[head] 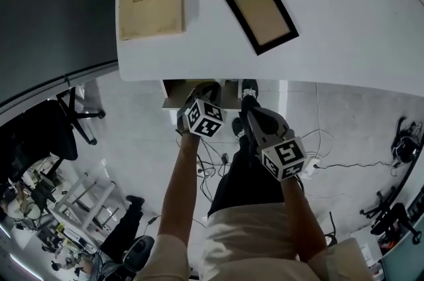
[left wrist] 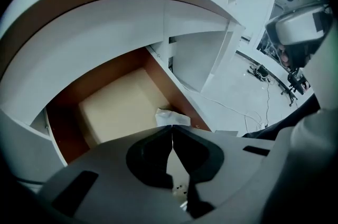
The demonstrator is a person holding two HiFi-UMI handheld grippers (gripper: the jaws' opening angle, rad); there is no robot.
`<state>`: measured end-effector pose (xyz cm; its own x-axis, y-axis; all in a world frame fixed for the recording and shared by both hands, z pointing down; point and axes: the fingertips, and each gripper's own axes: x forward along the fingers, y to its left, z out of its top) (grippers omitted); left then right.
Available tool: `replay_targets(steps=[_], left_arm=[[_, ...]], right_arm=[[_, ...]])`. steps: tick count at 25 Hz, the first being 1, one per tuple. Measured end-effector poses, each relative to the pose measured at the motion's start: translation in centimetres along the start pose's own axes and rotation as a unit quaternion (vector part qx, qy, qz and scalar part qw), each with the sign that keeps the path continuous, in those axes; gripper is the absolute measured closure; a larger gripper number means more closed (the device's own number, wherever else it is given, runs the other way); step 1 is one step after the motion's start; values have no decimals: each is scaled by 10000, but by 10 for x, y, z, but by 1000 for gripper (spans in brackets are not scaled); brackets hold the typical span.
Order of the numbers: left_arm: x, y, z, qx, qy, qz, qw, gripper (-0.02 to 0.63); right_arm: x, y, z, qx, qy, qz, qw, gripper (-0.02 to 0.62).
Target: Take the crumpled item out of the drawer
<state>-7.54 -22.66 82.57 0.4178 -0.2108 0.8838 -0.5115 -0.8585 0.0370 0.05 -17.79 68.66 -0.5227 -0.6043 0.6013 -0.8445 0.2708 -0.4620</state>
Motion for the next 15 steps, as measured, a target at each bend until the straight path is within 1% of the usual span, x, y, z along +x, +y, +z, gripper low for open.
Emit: replay_targets(steps=[2,5,9,11,13,15], left_arm=[[11,3,-1,126,39,33,9999,589],[26,3,-1,417,65,26,9991,589],[38,13,-10,686,146,103,9975,588],[44,14,-11,779,168,72,9968,584],[52,11,-12,844,196,3,9962,552],[59,8,-15,912,253,-40,9955,543]], right_arm=[[1,-3,-7,3,60,28,10000,572],[1,-7,-15,-99,118,-1,9999,571],[3,-5,-20,-410,93,-9,9991,571],[3,-8,-26,-515,87,-9,9986,571],[2,-12,-31,-589,153,-1,9981,572],[2,-15,-35,-640,229,9,9977,571]])
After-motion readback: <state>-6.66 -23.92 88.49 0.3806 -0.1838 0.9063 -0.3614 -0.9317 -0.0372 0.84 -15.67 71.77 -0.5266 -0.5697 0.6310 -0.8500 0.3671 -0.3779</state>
